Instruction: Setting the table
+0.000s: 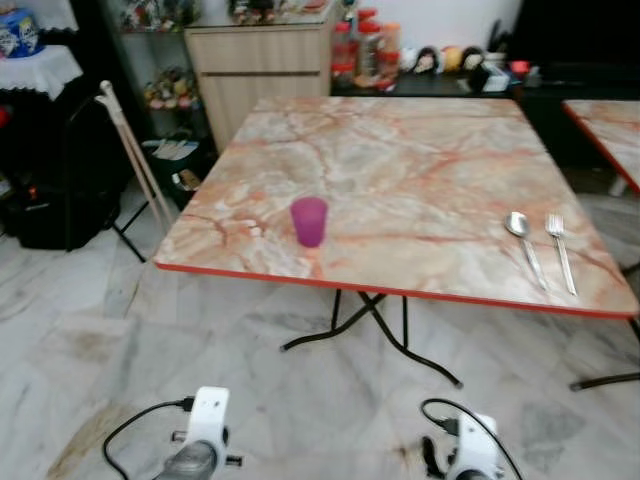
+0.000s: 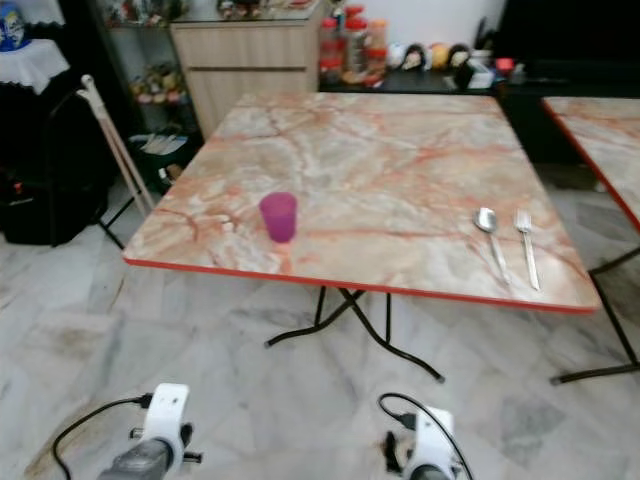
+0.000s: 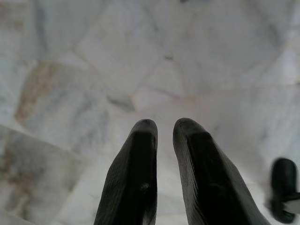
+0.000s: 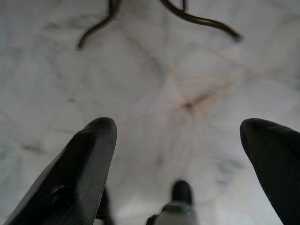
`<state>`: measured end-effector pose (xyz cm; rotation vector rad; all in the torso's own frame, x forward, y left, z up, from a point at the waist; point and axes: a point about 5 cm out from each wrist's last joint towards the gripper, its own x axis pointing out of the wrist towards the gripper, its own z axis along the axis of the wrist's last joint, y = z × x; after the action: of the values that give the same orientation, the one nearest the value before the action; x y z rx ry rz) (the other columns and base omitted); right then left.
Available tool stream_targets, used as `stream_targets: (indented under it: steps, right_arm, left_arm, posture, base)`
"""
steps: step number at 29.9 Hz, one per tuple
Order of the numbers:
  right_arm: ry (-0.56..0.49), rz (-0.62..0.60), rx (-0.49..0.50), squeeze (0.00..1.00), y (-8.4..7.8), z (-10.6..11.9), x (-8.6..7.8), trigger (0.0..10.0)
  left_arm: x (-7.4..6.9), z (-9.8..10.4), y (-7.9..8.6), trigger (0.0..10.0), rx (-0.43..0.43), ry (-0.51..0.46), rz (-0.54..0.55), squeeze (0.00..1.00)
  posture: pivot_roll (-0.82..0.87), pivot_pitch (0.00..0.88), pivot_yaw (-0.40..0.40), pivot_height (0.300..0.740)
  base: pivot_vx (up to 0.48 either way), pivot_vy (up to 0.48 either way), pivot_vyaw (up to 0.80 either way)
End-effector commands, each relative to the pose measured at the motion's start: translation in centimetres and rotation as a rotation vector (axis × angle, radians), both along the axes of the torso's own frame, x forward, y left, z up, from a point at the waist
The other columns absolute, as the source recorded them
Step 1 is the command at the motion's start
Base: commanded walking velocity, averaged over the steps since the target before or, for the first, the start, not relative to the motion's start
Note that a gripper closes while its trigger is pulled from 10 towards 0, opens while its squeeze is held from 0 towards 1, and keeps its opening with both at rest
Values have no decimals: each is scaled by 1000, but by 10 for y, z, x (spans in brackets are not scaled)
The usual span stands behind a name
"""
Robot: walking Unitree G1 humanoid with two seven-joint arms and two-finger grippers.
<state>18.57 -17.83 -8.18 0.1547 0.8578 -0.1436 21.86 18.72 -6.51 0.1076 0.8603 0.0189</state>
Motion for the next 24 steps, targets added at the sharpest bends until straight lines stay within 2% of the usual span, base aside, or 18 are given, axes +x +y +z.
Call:
stream_targets:
  steps: [1, 7, 21, 22, 24]
  right_arm:
    - [24, -21, -24, 0, -12, -3, -8, 10000]
    - [19, -28, -27, 0, -13, -2, -7, 10000]
    - [-20, 21, -57, 0, -14, 2, -2, 10000]
    - [-178, 157, -135, 0, -12, 16, 14, 10000]
    - [-254, 224, -167, 0, -9, 23, 20, 10000]
  left_arm:
    - [8, 3, -11, 10000, -15, -19, -25, 0]
    - [7, 3, -11, 10000, -18, -17, -25, 0]
    - [1, 0, -9, 10000, -22, -16, -8, 0]
    - [-4, -2, -2, 10000, -18, -25, 8, 0]
    - [-6, -2, 0, 10000, -16, -29, 15, 0]
  posture:
    - [-96, 0, 41, 740]
    - [-90, 0, 33, 740]
    - [-80, 0, 23, 740]
    - [-80, 0, 19, 740]
    - [-80, 0, 19, 740]
  base:
    - [289, 0, 0]
    - [282, 0, 0]
    - [0, 0, 0]
    - [0, 0, 0]
    - [0, 0, 0]
